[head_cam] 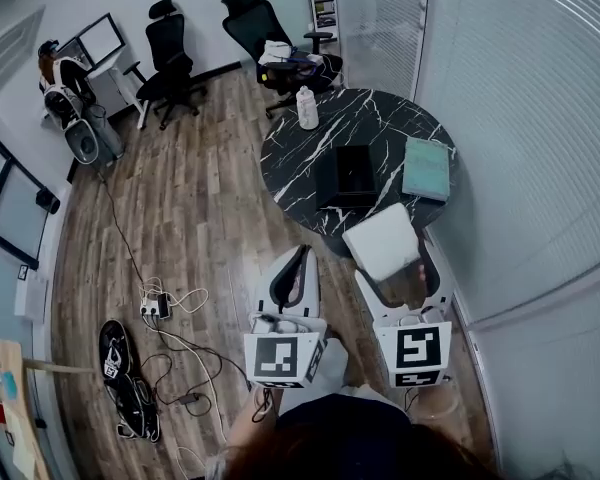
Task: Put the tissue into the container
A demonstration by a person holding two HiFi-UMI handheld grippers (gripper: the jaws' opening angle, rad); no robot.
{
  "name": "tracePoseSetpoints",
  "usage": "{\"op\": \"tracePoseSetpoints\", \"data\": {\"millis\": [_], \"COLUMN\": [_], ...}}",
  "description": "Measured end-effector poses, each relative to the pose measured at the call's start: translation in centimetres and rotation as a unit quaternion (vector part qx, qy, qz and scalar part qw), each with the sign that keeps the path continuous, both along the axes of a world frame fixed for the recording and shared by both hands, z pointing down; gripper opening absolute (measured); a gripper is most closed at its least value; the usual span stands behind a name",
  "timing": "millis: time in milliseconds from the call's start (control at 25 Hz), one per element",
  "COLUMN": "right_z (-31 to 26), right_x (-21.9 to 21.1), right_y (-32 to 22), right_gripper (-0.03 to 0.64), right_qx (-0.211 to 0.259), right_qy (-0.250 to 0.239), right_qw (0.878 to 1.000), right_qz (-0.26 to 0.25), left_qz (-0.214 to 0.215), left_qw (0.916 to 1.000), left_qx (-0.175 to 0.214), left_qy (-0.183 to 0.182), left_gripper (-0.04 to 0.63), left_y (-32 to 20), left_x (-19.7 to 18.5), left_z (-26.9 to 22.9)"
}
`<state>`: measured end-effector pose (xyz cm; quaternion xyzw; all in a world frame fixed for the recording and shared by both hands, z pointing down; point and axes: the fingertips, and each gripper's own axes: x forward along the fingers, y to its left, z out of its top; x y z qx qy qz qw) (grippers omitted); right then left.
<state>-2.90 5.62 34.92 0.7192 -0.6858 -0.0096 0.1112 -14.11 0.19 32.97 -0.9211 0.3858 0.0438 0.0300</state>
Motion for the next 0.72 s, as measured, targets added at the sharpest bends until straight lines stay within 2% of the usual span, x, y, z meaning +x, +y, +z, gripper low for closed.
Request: {"op": "tracePoseSetpoints", "data": {"millis": [400,720], "right_z": [0.4,0.8], "right_x": [1.7,2.8], "right_y": [-5.8,-10.7], "right_gripper": [0.422,0.422], "right_qx": [-0.015,-0.023], "right_qy": [0.002,0.001], "right_qw": [1.000,0.999], "right_qz": [0.011,0.028], "left_qz": [0.007,0.031], "left_qw": [0.9998,0.9993], "left_qx": [-0.014,-0.014], "left_qy": [0.008,0.013], "left_gripper": [0.035,0.035], "left_y": [-6.3,-11.5], "left_x": [1.5,3.3], "left_z": [0.1,-0.1]}}
